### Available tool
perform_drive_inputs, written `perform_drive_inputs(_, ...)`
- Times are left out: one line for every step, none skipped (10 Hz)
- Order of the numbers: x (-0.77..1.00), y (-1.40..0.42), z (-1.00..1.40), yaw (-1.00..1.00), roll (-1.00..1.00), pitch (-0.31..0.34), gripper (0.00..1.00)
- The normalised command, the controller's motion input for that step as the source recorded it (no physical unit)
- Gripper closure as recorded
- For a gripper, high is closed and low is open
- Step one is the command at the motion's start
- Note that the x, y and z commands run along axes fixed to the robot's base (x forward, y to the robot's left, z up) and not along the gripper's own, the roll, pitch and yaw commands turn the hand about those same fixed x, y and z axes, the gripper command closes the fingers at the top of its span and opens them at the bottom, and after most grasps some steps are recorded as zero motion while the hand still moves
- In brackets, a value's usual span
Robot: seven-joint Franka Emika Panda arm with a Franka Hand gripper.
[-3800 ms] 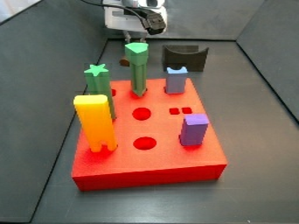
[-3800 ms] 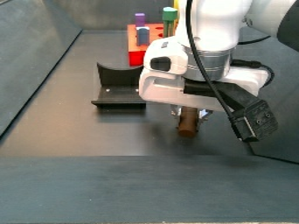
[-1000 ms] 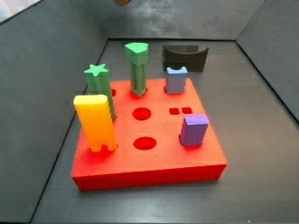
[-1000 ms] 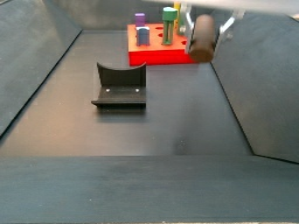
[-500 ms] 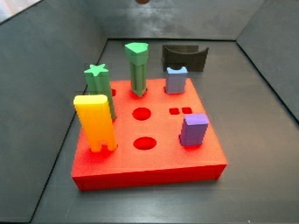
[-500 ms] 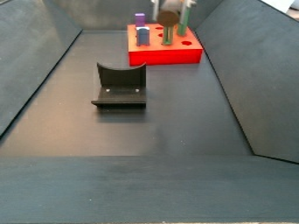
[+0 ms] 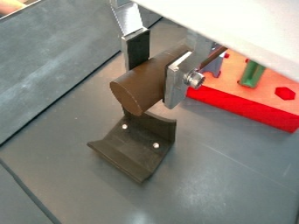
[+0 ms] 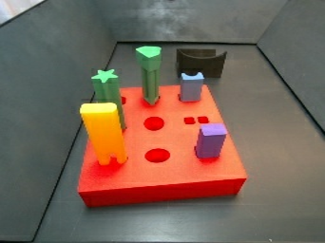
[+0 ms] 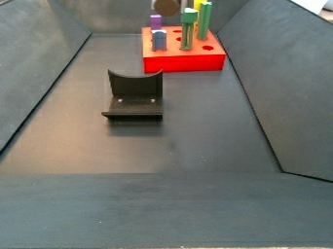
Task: Pick up the oval object. Move up. Place the oval object on the fixture. Regrasp the oval object. Move to above the board. Insert the oval object.
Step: Place the oval object on the fixture.
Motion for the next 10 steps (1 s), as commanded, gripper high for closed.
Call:
perform_drive_inputs(0.89, -0.06, 0.02, 0.05, 0.10, 0.153, 1.00)
perform_drive_inputs(0.80, -0.04, 0.02, 0.05, 0.10, 0.157, 1.00)
perform_drive_inputs(0.68, -0.02, 0.02, 0.06, 0.11, 0.169, 1.00)
perform_drive_inputs(0.60, -0.02, 0.01, 0.06, 0.11, 0.166, 1.00)
perform_drive_inputs(0.67, 0.15, -0.66, 0.36, -1.00, 0.221, 1.00)
perform_drive_inputs(0.62, 0.15, -0.65, 0.35, -1.00, 0.219, 1.00)
perform_drive_inputs(0.54, 0.13, -0.35, 0.28, -1.00, 0.201, 1.00)
perform_drive_inputs(0.48, 0.09, -0.21, 0.25, -1.00, 0.204, 1.00)
perform_drive_inputs(0.32, 0.06, -0.07, 0.21, -1.00, 0.250, 1.00)
perform_drive_inputs(0.18, 0.05, -0.05, 0.17, -1.00, 0.287, 1.00)
